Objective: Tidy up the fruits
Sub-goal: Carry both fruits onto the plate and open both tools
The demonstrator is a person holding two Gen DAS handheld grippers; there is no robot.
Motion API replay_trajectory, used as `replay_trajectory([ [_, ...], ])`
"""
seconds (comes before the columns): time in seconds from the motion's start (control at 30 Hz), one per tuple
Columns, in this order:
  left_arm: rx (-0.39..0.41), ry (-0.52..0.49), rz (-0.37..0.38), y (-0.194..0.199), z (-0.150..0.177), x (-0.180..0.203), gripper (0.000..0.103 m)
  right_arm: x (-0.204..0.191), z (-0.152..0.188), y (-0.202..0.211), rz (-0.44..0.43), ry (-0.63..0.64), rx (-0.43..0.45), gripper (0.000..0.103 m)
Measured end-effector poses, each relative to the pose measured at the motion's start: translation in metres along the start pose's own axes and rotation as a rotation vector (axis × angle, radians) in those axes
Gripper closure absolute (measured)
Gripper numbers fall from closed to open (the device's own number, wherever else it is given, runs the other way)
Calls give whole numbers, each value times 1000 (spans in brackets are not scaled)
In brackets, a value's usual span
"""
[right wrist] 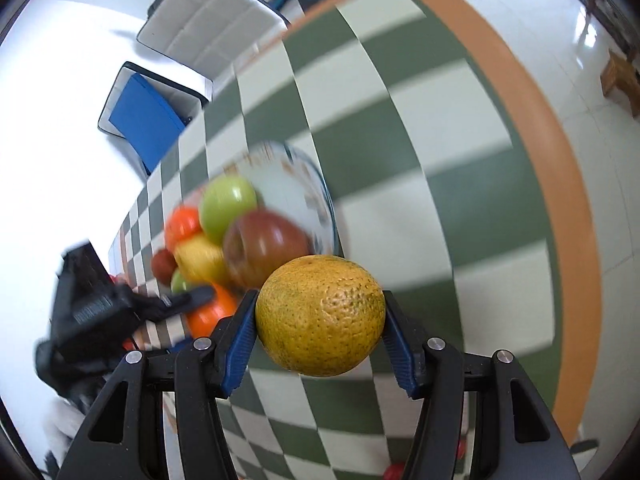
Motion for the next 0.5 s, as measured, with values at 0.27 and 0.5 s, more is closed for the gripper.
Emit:
replay_trajectory([
  [0.27, -11, 129, 36, -10, -4, -5, 41, -36, -61, -32, 5, 93, 41, 42],
  [0.5, -24, 150, 37, -7, -7, -3, 41, -55, -72, -66, 5, 169, -18, 42],
])
Point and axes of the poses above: each gripper's, at about its wrist camera, not at the fingertips, and y roughly against the way its jaws point, x to its right, z to its underside, the point moved 7 cm from there along -y, roughly the way its jaws point, and after that the axes turned 14 degrees about x, right-handed, at the moved point
